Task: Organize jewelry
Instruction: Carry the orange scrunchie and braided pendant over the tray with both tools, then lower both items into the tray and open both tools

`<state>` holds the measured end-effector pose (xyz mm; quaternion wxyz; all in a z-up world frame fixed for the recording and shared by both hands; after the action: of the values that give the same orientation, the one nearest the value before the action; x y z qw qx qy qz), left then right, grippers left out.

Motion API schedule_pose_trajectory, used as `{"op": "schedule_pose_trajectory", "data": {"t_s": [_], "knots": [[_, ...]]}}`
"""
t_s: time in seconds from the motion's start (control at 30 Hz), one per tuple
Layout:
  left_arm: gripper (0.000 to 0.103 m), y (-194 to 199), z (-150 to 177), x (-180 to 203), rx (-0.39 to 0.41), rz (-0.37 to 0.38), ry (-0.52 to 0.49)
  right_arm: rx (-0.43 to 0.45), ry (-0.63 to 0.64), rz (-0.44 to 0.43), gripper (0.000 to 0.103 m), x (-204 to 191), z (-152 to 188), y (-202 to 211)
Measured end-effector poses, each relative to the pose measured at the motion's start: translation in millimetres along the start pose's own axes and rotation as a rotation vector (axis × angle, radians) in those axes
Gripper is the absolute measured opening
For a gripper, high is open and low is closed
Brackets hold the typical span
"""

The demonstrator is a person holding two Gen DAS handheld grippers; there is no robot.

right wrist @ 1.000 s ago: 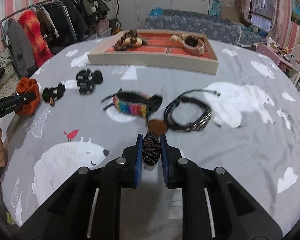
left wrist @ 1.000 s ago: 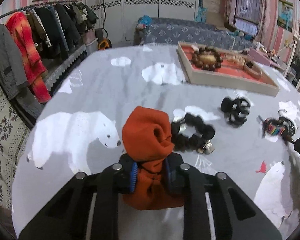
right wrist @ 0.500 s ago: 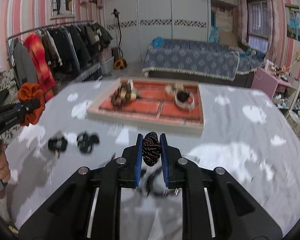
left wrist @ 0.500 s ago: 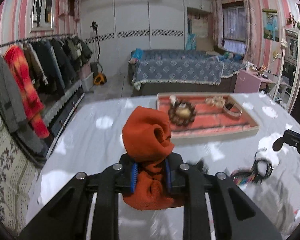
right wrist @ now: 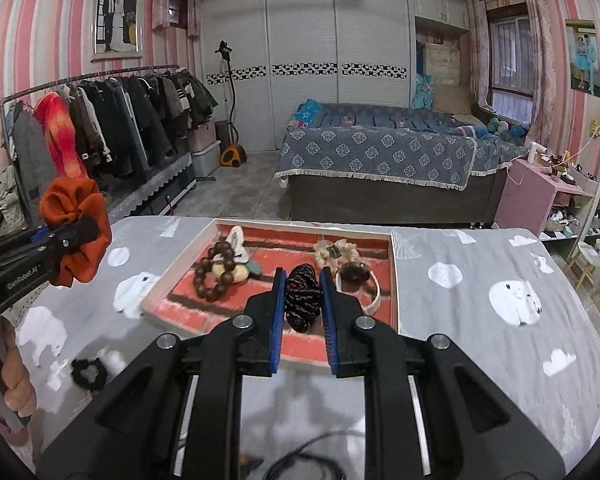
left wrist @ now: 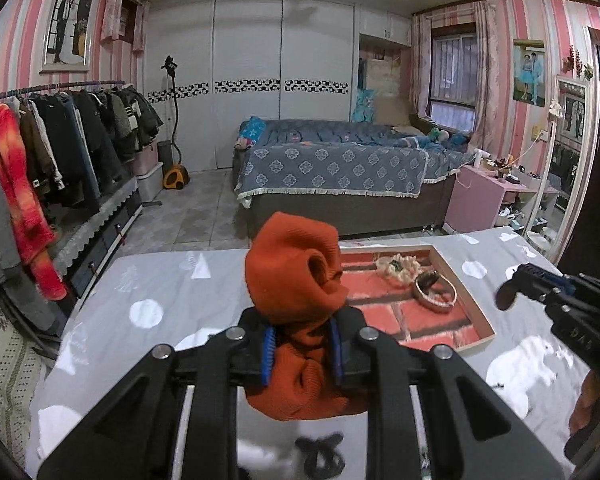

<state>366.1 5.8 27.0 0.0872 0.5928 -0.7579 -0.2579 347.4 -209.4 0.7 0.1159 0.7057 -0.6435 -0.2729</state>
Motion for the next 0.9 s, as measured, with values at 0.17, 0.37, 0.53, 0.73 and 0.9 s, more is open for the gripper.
{"op": "schedule_pose_trajectory", "data": {"t_s": [0.17, 0.37, 0.53, 0.73, 0.9], "knots": [[0.022, -43.6, -3.5, -0.8, -0.045, 0.019, 0.025, -0.041, -0.007, 0.024, 0.018, 8.8, -4.5, -42.8], [0.022, -95.4, 10.3, -2.2, -0.135, 0.053, 0.060, -0.090, 0.000, 0.063, 0.018, 18.2, 3.6, -87.0], [0.022, -124.1, 28.0, 4.5, -0.193, 0.058, 0.034, -0.125, -0.002, 0.096, 0.018, 31.8, 15.1, -111.8], [0.022, -146.3, 46.9, 5.5, -0.264, 0.076, 0.030, -0.144, -0.005, 0.128, 0.018, 44.7, 22.6, -128.3], [0.022, -156.9, 57.7, -0.1, -0.316, 0.097, 0.047, -0.154, 0.009, 0.146, 0.018, 45.2, 26.3, -131.0]]}}
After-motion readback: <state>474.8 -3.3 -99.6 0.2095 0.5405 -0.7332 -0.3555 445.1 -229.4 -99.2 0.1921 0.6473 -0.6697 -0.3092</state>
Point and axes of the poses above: each gripper's, at about its wrist camera, not at the fingertips, and y roughly against the way its jaws point, x to its right, z to its underside, the point moved 4 cm from there along -y, roughly the way its jaws point, and after that the axes turned 13 degrees about -y, right-handed, at the moved point
